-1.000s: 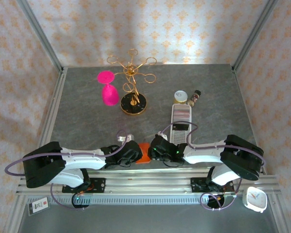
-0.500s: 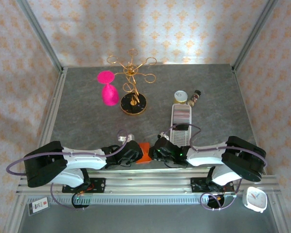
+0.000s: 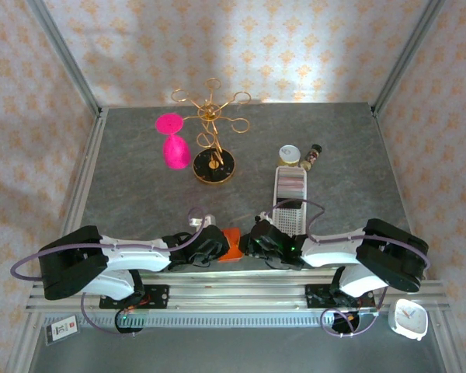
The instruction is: Put the credit cards into the card holder
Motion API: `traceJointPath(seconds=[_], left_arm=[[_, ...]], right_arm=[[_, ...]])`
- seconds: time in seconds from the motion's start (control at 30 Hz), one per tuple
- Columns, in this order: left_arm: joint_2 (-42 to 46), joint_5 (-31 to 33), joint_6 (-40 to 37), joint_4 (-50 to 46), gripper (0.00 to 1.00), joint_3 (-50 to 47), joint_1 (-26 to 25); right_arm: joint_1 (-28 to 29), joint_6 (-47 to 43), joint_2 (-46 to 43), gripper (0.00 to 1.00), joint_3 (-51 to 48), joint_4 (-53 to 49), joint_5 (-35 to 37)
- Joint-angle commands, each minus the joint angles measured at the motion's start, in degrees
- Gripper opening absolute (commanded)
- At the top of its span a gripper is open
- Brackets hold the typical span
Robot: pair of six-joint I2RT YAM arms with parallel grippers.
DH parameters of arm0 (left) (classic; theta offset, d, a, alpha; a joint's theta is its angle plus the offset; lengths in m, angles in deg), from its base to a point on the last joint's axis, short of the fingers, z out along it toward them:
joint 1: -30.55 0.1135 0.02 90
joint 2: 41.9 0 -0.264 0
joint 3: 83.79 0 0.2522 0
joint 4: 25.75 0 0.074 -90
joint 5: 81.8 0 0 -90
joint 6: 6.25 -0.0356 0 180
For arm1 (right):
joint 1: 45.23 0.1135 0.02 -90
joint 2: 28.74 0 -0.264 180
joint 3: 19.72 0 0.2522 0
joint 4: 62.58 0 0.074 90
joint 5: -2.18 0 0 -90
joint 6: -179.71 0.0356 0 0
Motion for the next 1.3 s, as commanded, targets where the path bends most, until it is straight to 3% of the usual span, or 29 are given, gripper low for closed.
traceJointPath(seconds=[0.0, 0.27, 0.67, 1.03, 1.17, 1.27], left_arm=[[-2.7, -1.7, -0.1, -2.1, 0.00, -1.9, -0.6], [-2.4, -1.8, -0.2, -1.7, 0.00, -2.4, -0.7], [-3.5, -2.9, -0.5, 2.5, 0.00, -4.7, -0.6], [-2.6, -3.2, -0.3, 7.0, 0.00, -8.5, -0.6], [-2.9, -3.5, 0.1, 9.7, 0.00, -10.4, -0.6], [-2.5, -3.4, 0.1, 11.1, 0.00, -11.4, -0.7]], right_arm=[[-0.2, 0.6, 0.9, 0.23, -0.3, 1.3, -1.7], [-0.5, -0.4, 5.4, 0.20, 3.1, -3.5, -3.2], [-1.0, -4.6, 14.5, 0.14, 12.8, -19.0, -4.2], [-0.9, -7.1, 22.2, 0.12, 21.6, -26.2, -6.2], [-0.9, -5.1, 21.6, 0.10, 21.7, -21.1, -8.8], [-0.9, -6.3, 25.2, 0.10, 26.5, -25.8, -8.5]])
